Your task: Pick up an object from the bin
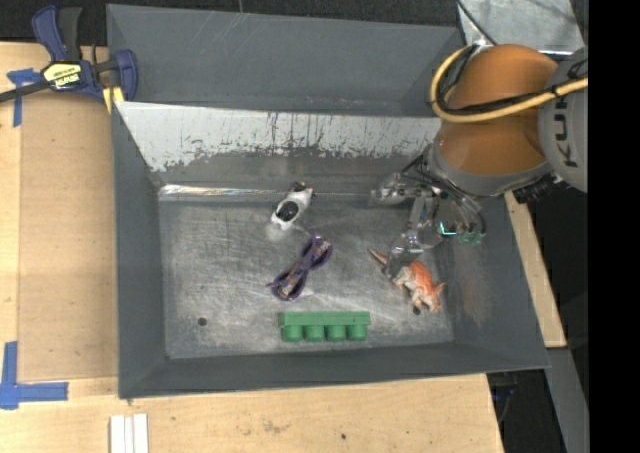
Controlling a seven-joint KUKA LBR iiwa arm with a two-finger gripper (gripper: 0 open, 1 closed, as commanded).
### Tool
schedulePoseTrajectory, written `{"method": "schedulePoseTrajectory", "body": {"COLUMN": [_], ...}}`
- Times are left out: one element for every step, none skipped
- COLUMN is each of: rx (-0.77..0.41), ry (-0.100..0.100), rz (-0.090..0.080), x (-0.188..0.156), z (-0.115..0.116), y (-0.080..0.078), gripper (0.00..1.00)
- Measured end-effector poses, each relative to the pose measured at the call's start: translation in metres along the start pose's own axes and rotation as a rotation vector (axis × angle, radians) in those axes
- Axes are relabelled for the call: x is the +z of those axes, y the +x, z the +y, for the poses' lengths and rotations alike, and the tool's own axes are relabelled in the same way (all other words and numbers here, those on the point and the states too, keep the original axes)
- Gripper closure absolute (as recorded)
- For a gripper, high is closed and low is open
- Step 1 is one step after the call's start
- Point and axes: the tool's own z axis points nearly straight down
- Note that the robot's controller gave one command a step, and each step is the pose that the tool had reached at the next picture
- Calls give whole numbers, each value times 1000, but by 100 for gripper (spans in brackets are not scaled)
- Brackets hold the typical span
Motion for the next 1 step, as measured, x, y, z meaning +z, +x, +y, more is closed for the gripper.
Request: {"method": "schedulePoseTrajectory", "body": {"rx": [-1], "ry": [1], "rz": [-8], "x": [-5], "z": [0], "y": [-2], "gripper": [0]}}
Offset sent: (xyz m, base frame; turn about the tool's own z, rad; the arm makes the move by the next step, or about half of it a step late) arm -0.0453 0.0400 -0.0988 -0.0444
